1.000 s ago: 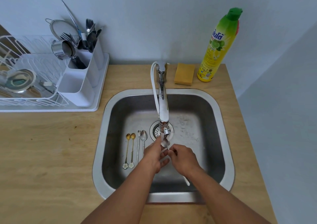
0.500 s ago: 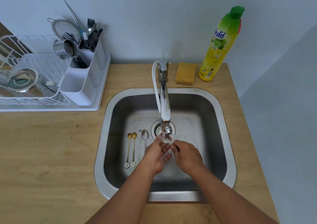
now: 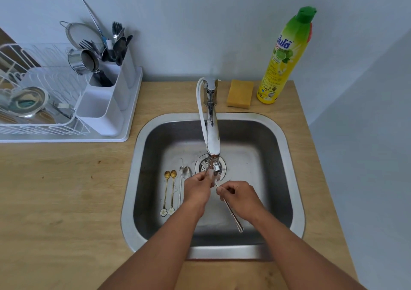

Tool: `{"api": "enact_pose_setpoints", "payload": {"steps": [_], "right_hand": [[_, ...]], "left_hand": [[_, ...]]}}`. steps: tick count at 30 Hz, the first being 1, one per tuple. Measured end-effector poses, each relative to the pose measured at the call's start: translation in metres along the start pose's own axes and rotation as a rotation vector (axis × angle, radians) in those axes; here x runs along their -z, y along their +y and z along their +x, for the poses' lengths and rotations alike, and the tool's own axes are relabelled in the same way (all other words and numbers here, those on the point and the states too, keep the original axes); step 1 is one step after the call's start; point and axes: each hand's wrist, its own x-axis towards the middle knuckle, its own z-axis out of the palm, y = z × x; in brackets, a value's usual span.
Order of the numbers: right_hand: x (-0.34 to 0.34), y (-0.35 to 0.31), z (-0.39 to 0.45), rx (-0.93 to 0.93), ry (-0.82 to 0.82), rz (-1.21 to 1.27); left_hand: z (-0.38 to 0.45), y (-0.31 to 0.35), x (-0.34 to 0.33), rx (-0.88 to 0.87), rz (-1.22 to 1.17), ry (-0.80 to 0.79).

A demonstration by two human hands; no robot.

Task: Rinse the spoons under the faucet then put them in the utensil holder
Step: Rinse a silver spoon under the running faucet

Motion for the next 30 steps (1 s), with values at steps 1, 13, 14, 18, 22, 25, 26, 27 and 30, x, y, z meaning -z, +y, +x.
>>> {"api": "enact_pose_setpoints", "payload": {"steps": [1, 13, 14, 18, 22, 25, 26, 27, 30], "right_hand": [[0.002, 0.001, 0.001, 0.002, -0.017, 0.026], [0.016, 0.012, 0.016, 0.121, -0.151, -0.026], [0.016, 0.013, 0.017, 0.130, -0.155, -0.045], [0.014, 0.013, 0.017, 0.159, -0.149, -0.101], [0.015, 0.015, 0.018, 0.165, -0.137, -0.144], [0.015, 0.017, 0.015, 0.161, -0.151, -0.171], [0.014, 0.018, 0.013, 0.166, -0.153, -0.171], [0.014, 0.018, 0.012, 0.171, -0.152, -0.166], [0.013, 0.019, 0.008, 0.176, -0.143, -0.171]], "left_hand": [[0.000, 0.002, 0.002, -0.029, 0.048, -0.026], [-0.002, 0.009, 0.025, -0.349, 0.372, -0.108], [-0.001, 0.008, 0.025, -0.357, 0.380, -0.077], [-0.005, 0.001, 0.018, -0.349, 0.366, 0.052], [-0.018, -0.002, 0.008, -0.184, 0.159, 0.055], [-0.025, -0.005, 0.002, -0.033, -0.052, 0.021], [-0.028, -0.006, 0.001, 0.030, -0.135, 0.016], [-0.030, -0.007, 0.000, 0.088, -0.213, 0.006], [-0.034, -0.012, 0.001, 0.196, -0.392, -0.026]]}}
